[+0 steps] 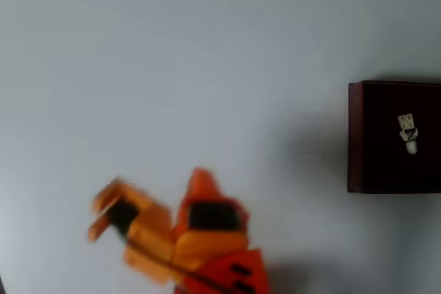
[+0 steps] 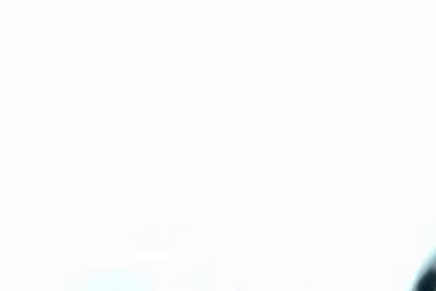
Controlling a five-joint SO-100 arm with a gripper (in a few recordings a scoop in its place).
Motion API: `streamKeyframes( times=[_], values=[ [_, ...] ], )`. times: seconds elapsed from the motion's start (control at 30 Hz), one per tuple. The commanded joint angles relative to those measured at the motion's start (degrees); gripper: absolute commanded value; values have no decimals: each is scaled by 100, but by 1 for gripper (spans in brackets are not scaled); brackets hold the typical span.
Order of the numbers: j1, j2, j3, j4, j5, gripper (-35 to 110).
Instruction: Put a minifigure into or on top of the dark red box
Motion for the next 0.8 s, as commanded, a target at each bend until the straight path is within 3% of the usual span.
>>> streamKeyframes(
  times=[0.0,0.17,0.33,0.4,0.77],
  values=[
    [-1934,1125,1477,-299,18,0],
    [-3375,1600,3076,-1257,-510,0],
    [-4201,3032,3665,-659,-1362,0],
    [-4236,3990,4377,-624,-1538,2],
    [-3964,3946,4825,-826,-1459,3]
  ],
)
